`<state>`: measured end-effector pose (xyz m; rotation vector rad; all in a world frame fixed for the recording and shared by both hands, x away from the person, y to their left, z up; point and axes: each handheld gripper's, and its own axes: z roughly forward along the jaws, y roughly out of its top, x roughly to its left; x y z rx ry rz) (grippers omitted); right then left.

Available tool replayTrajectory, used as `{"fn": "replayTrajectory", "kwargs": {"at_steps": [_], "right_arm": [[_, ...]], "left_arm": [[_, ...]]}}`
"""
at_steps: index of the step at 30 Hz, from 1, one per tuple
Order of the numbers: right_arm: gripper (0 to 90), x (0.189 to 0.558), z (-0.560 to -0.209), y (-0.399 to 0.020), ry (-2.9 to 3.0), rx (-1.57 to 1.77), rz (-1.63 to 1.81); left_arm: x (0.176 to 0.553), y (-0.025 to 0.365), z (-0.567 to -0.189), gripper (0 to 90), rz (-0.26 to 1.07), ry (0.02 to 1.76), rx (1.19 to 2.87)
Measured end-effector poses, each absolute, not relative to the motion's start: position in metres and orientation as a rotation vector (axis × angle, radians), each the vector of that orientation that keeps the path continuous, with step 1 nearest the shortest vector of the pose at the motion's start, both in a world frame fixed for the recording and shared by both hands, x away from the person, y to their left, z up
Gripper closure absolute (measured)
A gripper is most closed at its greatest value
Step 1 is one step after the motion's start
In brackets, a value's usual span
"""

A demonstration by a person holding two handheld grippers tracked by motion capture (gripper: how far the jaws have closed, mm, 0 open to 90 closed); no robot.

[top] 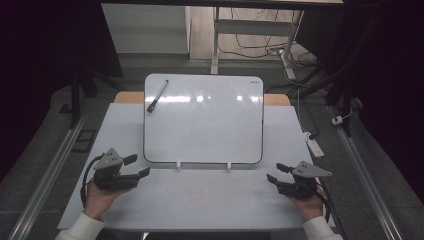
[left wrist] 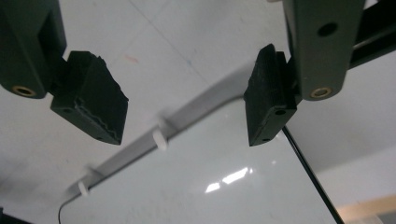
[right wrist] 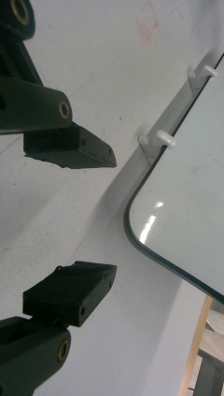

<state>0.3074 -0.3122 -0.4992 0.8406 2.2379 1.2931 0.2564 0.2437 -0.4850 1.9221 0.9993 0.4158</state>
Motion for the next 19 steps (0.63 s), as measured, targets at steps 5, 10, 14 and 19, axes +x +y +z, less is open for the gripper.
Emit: {"fn": "replayTrajectory", "kwargs": {"at_steps": [5,10,14,19], "right_arm": [[41.7,0.308,-0.501,-0.311,2.241,0.834,1.273],[41.6,0.308,-0.500,-0.311,2.235,0.820,1.264],[41.6,0.307,-0.499,-0.312,2.223,0.817,1.269],[41.3,0.307,-0.498,-0.311,2.217,0.799,1.268]], "left_arm": [[0.249,0.242,-0.498,30.1,0.387,1.006,1.942],[0.249,0.239,-0.501,30.0,0.392,1.001,1.960],[0.249,0.238,-0.501,30.0,0.392,1.002,1.958],[0.249,0.239,-0.501,30.0,0.390,0.999,1.962]]}}
